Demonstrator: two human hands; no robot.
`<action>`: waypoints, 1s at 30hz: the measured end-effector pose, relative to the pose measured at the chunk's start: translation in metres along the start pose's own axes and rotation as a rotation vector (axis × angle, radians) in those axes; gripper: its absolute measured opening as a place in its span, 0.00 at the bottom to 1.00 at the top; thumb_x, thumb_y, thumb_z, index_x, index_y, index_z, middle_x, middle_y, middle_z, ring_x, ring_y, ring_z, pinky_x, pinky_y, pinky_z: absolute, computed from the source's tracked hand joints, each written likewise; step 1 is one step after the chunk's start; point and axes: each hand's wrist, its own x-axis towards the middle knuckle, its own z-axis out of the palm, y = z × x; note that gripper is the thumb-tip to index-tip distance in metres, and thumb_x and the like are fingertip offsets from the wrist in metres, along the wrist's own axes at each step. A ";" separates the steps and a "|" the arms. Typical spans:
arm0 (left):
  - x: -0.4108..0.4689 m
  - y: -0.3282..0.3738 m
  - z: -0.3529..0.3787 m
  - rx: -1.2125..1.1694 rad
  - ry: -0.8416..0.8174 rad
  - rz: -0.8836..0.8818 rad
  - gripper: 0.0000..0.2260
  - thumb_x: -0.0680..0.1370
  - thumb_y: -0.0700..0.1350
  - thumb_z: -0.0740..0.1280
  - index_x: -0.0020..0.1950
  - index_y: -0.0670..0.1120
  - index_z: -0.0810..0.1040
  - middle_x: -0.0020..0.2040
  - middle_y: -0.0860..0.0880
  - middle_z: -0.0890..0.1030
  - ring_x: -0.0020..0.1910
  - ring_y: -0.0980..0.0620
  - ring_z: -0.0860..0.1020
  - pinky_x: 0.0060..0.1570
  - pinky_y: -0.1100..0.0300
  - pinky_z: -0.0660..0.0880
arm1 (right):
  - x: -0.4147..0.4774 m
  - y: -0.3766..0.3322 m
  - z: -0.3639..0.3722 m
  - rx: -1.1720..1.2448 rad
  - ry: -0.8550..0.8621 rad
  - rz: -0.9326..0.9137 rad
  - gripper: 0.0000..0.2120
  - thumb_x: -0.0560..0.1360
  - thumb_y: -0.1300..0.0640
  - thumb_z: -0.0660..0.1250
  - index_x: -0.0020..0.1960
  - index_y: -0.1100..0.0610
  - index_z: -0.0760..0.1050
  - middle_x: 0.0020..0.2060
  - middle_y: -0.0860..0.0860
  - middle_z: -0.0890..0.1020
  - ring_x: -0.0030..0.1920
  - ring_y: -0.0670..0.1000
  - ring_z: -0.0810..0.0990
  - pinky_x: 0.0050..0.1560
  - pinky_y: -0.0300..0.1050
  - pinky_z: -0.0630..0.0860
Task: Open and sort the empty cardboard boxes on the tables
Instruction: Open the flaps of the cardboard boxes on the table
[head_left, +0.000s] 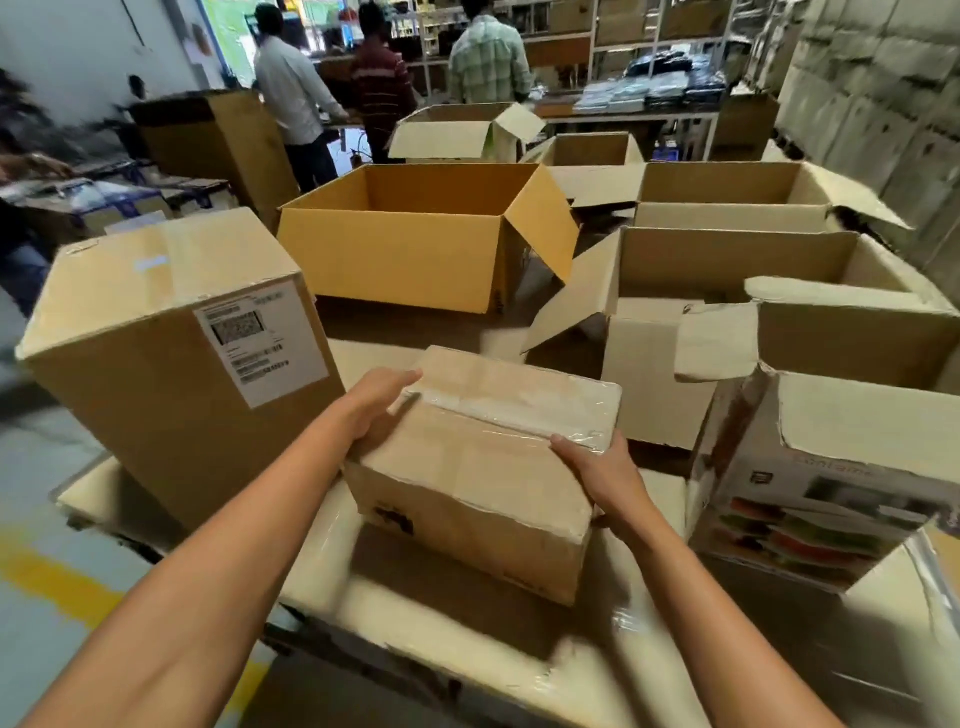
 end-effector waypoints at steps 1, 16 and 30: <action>0.004 -0.001 0.001 -0.005 -0.054 -0.070 0.24 0.81 0.57 0.65 0.70 0.42 0.72 0.70 0.44 0.74 0.64 0.43 0.74 0.58 0.54 0.69 | 0.003 0.002 0.001 0.045 -0.027 0.014 0.49 0.63 0.33 0.75 0.77 0.49 0.59 0.67 0.49 0.76 0.63 0.56 0.77 0.63 0.60 0.75; 0.008 -0.027 -0.010 -0.200 -0.151 -0.042 0.23 0.77 0.59 0.68 0.59 0.40 0.78 0.50 0.41 0.85 0.49 0.41 0.83 0.55 0.49 0.79 | -0.027 -0.006 0.001 0.080 0.007 -0.116 0.36 0.63 0.35 0.75 0.68 0.43 0.71 0.59 0.42 0.82 0.58 0.49 0.81 0.62 0.57 0.77; -0.074 -0.088 -0.013 -0.851 -0.126 0.228 0.33 0.71 0.72 0.56 0.57 0.46 0.77 0.57 0.38 0.80 0.54 0.44 0.80 0.58 0.44 0.76 | -0.101 -0.007 0.014 -0.124 0.400 -0.272 0.43 0.70 0.63 0.76 0.77 0.54 0.56 0.64 0.53 0.75 0.63 0.55 0.75 0.63 0.51 0.72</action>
